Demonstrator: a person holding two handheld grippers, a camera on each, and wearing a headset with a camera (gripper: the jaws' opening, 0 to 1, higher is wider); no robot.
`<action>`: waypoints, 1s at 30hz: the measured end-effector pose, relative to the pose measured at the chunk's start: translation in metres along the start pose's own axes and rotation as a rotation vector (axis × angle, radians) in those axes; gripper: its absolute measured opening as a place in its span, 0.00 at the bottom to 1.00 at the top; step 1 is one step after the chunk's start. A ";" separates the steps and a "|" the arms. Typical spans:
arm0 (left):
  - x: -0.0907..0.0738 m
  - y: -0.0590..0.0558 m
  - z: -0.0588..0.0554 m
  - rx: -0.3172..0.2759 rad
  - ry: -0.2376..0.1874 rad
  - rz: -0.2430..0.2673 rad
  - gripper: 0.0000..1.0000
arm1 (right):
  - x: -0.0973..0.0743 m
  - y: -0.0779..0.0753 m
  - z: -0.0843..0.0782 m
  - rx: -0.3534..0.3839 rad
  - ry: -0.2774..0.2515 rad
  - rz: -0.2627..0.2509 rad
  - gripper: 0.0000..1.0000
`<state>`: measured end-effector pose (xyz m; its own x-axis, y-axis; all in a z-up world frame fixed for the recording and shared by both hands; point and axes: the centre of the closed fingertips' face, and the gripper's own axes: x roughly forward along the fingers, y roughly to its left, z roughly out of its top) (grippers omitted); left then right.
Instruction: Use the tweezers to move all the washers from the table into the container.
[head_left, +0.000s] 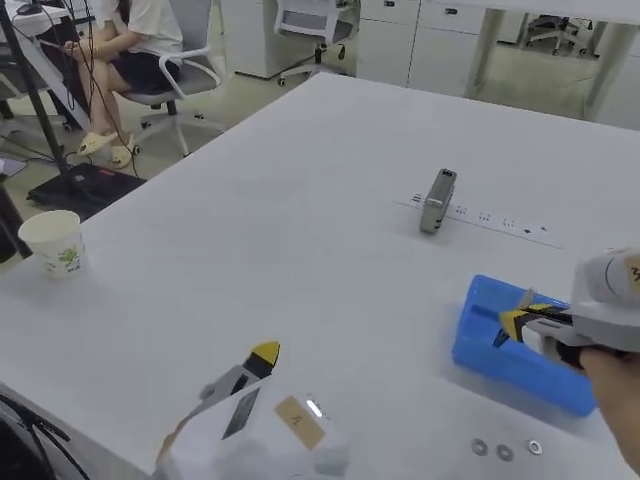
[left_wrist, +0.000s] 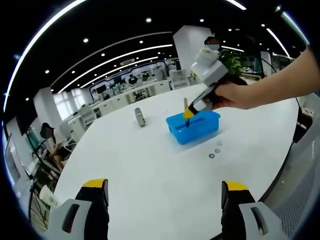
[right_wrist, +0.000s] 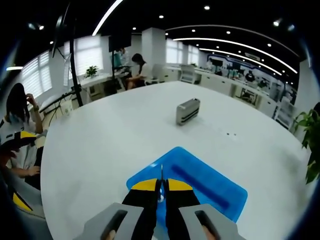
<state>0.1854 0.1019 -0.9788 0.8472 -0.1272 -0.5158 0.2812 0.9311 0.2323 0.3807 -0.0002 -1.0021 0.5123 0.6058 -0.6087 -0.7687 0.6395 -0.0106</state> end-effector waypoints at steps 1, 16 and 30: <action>0.000 0.000 0.000 0.000 0.000 0.001 0.96 | 0.000 0.000 0.000 -0.002 0.002 -0.001 0.00; 0.000 0.001 -0.001 -0.001 0.005 0.005 0.96 | 0.002 0.001 -0.009 -0.015 0.019 -0.015 0.02; 0.000 -0.001 -0.001 0.010 0.007 0.000 0.96 | -0.021 0.000 0.019 0.008 -0.052 0.003 0.02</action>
<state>0.1847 0.1014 -0.9800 0.8438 -0.1252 -0.5218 0.2860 0.9277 0.2399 0.3771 -0.0034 -0.9742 0.5298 0.6313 -0.5663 -0.7671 0.6416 -0.0023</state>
